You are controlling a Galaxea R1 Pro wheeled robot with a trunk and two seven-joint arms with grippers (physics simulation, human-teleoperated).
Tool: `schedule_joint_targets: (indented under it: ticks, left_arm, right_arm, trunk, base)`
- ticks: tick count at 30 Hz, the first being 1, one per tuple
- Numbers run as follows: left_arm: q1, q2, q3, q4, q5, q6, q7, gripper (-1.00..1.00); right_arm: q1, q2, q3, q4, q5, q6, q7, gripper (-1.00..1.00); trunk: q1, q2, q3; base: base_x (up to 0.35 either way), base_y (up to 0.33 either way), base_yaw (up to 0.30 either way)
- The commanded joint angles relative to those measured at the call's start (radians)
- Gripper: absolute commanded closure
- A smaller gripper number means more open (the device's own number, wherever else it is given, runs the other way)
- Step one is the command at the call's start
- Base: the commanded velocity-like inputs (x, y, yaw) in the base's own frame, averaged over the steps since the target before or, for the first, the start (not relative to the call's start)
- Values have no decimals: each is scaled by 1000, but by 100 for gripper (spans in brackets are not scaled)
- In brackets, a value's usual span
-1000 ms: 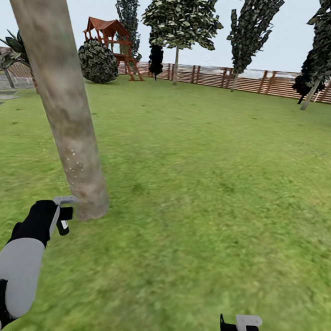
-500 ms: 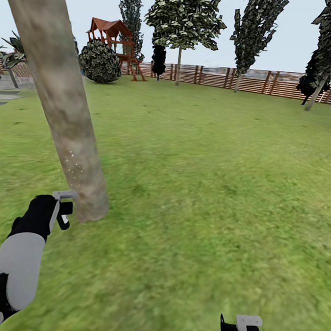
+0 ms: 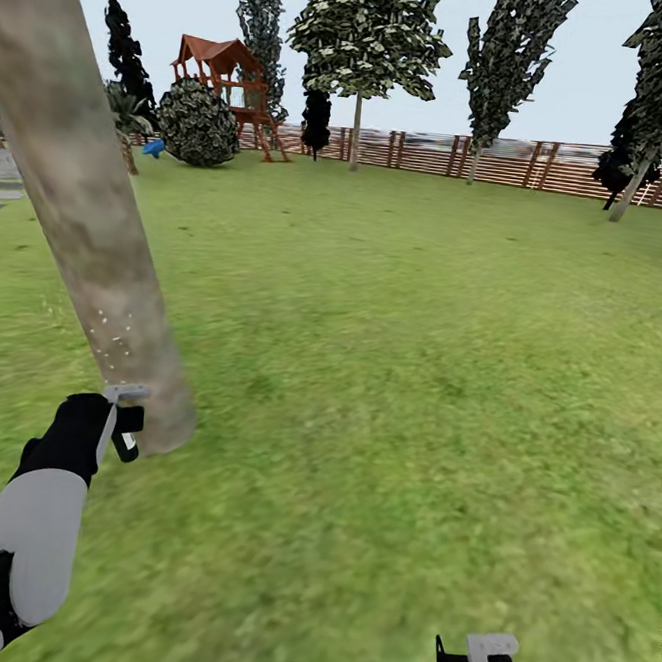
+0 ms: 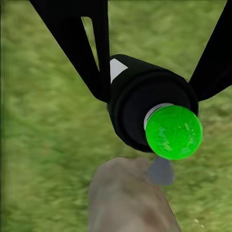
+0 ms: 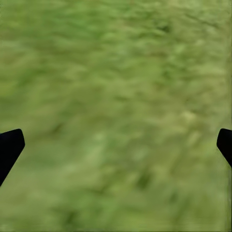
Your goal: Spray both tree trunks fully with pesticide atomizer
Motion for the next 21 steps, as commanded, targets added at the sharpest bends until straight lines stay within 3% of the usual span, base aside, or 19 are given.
schedule_joint_targets:
  ticks: [1, 12, 21]
  left_arm:
    - [1, -1, 3, -2, -9, 3, -8, 100]
    - [11, 4, 4, -2, -11, -2, -7, 100]
    - [37, 7, 4, -2, 1, -34, -11, 100]
  right_arm:
    - [-1, 0, -5, 3, 18, -3, -6, -100]
    - [-1, 1, -5, 4, 31, -3, -7, -100]
    - [-1, 4, -5, 4, 31, -3, -7, -100]
  trunk:
    - [0, 0, -1]
    - [0, 0, -1]
    - [0, 0, -1]
  base:
    - [140, -243, 0]
    - [46, -262, 11]
    - [-60, -272, 238]
